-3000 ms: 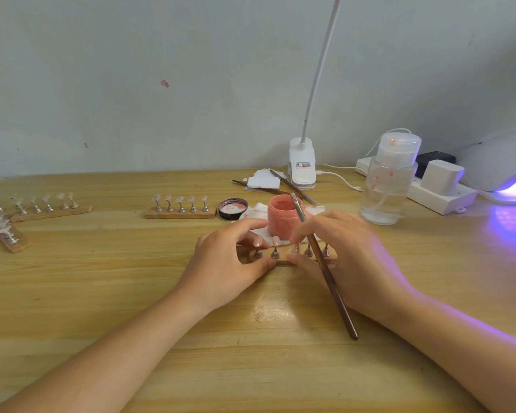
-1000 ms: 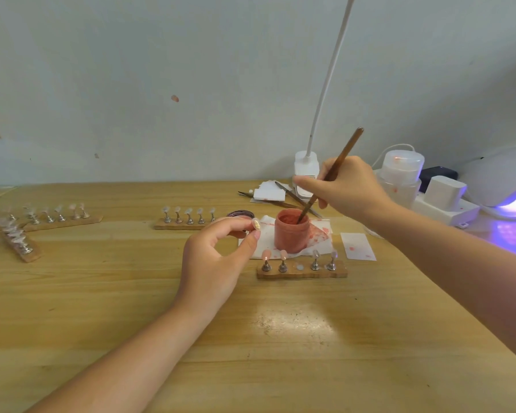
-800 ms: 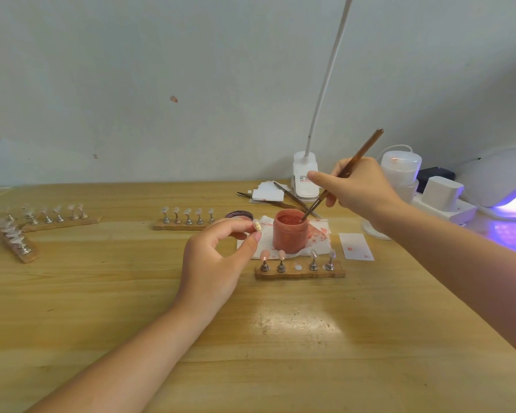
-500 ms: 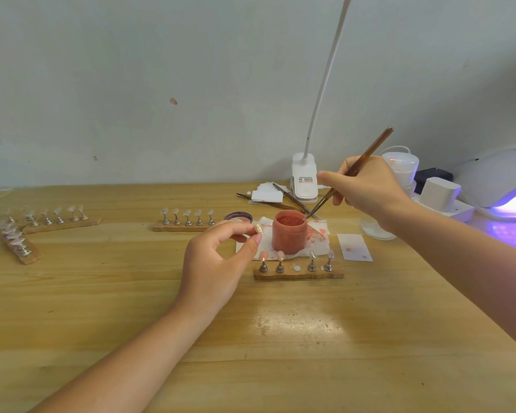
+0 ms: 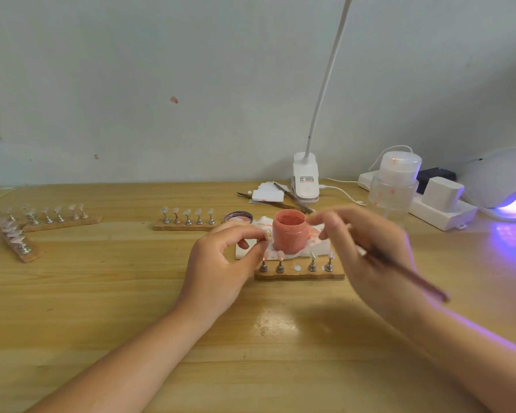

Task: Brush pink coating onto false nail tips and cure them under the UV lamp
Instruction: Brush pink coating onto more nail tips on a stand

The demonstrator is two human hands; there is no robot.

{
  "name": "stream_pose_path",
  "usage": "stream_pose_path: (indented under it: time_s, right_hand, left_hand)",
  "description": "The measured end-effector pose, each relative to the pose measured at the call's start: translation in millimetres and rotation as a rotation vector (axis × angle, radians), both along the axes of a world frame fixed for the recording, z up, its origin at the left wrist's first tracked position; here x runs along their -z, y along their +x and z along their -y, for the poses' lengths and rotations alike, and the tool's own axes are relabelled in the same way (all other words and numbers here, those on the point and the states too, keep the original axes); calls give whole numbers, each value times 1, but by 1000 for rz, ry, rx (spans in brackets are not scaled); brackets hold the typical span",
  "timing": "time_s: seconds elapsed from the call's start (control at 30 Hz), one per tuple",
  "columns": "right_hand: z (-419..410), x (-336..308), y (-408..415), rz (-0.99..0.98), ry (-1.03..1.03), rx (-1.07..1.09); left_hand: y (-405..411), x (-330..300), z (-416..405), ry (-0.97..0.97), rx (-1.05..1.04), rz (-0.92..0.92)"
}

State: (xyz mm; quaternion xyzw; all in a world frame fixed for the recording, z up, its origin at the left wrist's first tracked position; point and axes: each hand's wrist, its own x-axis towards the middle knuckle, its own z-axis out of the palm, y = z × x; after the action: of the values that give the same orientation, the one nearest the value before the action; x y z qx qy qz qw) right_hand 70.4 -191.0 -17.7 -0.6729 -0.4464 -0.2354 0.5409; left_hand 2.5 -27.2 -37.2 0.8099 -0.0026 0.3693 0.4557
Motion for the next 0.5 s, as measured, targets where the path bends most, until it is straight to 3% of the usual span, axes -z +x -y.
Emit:
stream_pose_path:
  time_s: [0.1,0.5]
  right_hand:
    - [2,7,-7,75,-78,0]
    - [0,21,-10,-62,-19,-126]
  left_hand:
    - [0,0,1,25,9,10]
    - [3,1,2,100,-8,40]
